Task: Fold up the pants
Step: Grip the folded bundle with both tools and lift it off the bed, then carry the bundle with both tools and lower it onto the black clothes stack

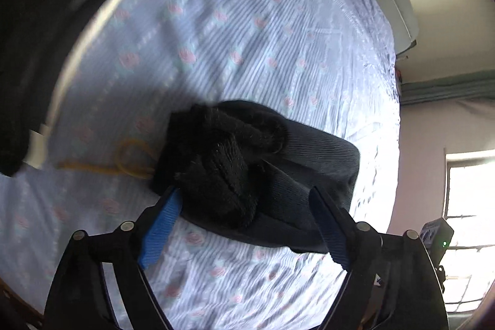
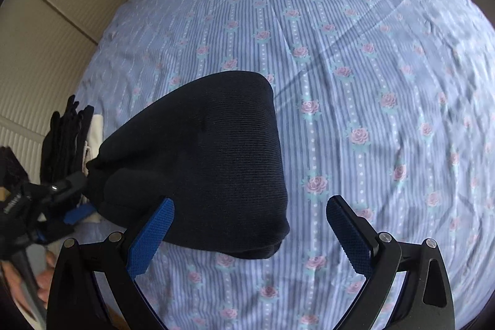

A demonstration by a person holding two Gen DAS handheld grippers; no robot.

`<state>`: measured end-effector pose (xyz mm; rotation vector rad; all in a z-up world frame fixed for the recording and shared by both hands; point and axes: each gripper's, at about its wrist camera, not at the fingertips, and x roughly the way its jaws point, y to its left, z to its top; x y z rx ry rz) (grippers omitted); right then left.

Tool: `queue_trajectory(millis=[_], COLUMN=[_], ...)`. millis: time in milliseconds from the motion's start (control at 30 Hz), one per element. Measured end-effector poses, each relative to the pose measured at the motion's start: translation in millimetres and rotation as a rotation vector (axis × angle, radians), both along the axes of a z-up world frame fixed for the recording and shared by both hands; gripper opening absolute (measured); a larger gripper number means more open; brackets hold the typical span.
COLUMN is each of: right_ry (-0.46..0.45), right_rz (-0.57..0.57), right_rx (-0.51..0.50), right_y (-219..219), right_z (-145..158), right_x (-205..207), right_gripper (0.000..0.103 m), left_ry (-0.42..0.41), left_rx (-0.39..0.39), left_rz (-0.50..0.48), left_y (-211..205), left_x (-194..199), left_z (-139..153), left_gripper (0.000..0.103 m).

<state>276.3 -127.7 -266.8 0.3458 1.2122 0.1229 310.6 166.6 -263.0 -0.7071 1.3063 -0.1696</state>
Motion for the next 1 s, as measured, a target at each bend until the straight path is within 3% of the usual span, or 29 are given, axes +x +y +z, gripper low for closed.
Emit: queue_trajectory(millis=[133,267,467,633,700,733,767,867,1000], right_ry=[0.036,0.097,0.165,0.199,0.207,0.208,0.206,0.198,0.168], right_rz=[-0.002,0.014,-0.009,-0.031,-0.052,-0.056,-0.056,-0.04,-0.035], right_rx=[0.032,0.034,0.124,0.145,0.163,0.182,0.211,0.178,0.188], right_y=[-0.1,4.3,-0.1,5.8,10.5,12.9,16.2,28.5,30.9], right_z=[-16.8,-42.4,-75.4,-92.8,-94.5,-94.1,-92.4,-81.4,-60.1], right_x=[8.8,17.2,24.6,31.1,31.4,32.6,32.5,31.2,21.8], right_gripper=[0.1,0.1,0.1,0.099,0.091,0.077,0.073,0.067,0.062], left_ry=[0.092,0.156,0.131,0.161,0.171,0.171,0.172,0.16,0.107], left_rx=[0.009,-0.051,-0.043,-0.113,-0.121,-0.12,-0.117,-0.095,-0.034], left_rz=[0.027,0.057,0.036,0.089,0.105,0.105,0.102,0.082,0.03], left_y=[-0.5,7.7,4.2,6.6,7.0,6.3,5.6,5.4,-0.8], left_x=[1.1,-3.5,2.9,6.2,6.4,5.9,6.0,5.5,2.6], left_z=[-33.2,-60.5,-69.4,-85.2,-85.4,-83.9,-81.6,-67.7,-40.0], left_gripper=[0.089,0.095,0.094,0.086,0.083,0.079,0.075,0.064,0.059])
